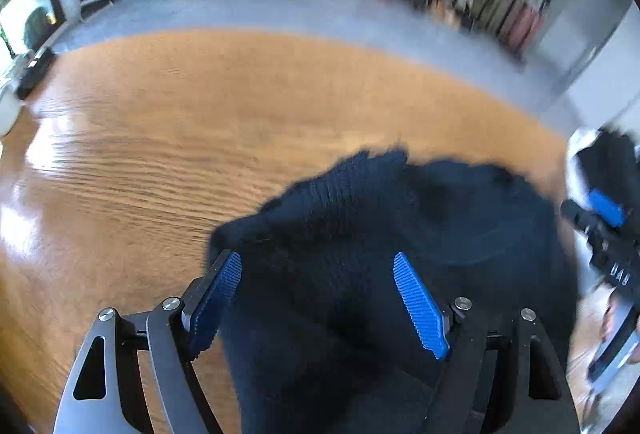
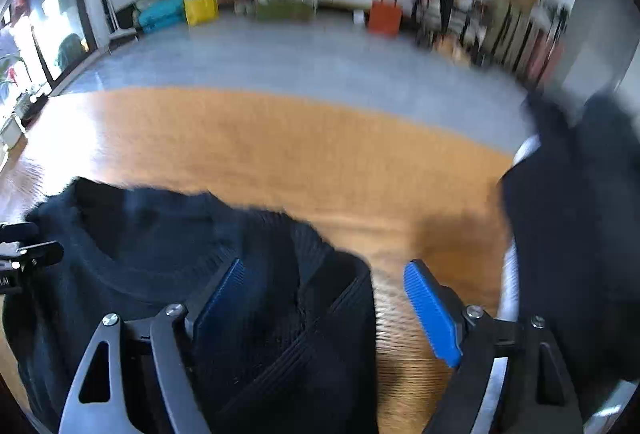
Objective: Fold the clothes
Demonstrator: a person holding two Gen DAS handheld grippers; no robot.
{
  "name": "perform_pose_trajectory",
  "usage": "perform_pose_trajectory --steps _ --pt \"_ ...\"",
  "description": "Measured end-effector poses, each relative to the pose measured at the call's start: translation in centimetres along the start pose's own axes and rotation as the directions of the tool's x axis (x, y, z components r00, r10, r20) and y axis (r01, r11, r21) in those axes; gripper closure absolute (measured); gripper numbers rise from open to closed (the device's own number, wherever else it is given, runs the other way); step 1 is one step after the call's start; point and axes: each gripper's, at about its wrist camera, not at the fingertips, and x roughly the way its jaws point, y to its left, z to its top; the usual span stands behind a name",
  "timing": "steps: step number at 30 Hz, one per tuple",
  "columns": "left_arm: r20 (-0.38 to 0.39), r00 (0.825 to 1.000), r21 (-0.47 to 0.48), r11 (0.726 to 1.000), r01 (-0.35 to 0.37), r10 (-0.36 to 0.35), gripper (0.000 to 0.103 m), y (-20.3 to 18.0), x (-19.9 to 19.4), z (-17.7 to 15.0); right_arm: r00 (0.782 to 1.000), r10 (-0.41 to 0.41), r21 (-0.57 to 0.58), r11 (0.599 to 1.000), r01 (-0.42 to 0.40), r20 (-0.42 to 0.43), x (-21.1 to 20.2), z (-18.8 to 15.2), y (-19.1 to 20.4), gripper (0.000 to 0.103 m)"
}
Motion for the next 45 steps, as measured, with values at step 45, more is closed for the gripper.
perform_pose_trajectory --steps 45 --pt "0.088 0.987 0.26 0.953 -0.156 0.137 0.024 -8.1 -27.9 -25.8 0.971 0.24 -0.131 0.963 -0.235 0.02 -28.9 -24.1 0.3 0.007"
